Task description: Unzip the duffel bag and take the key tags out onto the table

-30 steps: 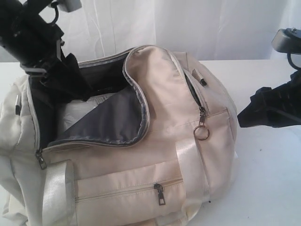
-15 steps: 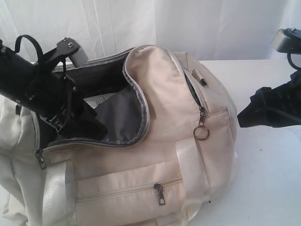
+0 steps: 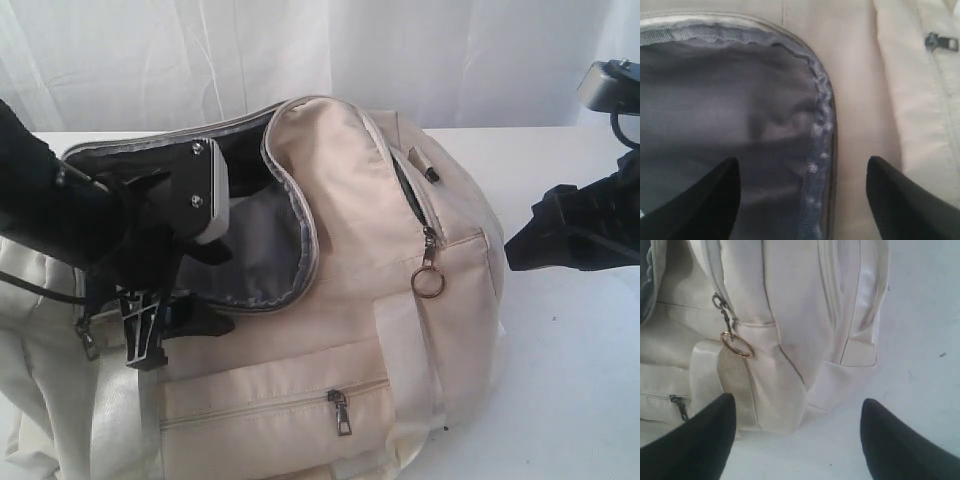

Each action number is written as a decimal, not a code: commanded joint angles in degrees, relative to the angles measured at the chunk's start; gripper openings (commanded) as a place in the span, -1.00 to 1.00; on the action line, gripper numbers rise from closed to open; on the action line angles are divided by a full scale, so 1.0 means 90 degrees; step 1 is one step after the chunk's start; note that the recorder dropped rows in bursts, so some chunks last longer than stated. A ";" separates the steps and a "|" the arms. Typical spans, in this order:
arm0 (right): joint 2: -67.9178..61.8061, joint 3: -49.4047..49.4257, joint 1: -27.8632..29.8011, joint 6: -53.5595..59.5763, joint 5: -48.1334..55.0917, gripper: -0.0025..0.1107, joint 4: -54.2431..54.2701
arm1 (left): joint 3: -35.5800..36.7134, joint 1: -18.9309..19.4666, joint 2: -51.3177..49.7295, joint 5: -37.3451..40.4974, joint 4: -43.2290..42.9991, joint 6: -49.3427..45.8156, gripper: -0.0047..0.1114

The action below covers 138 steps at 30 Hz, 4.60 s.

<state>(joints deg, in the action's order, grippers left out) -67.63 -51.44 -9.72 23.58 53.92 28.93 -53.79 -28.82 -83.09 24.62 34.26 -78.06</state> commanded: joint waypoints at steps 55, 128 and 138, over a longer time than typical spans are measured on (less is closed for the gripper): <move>0.0046 0.0008 0.0042 -0.0175 -0.0357 0.20 0.0458 | 0.2419 -0.0893 0.3311 0.3070 0.0432 0.1347 0.28; -0.0940 -0.0766 -0.3041 0.0803 0.1783 -0.96 -0.1119 | 0.2419 -0.1072 0.3311 0.2720 0.0616 0.1326 0.28; -0.0940 0.0139 -0.3041 0.0803 0.1783 -0.81 -0.0897 | 0.2419 -0.1072 0.3311 0.2720 0.0616 0.1326 0.28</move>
<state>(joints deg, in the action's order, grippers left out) -76.47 -51.33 -36.95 31.10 66.81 20.56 -32.33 -38.01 -53.77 47.82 38.49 -66.25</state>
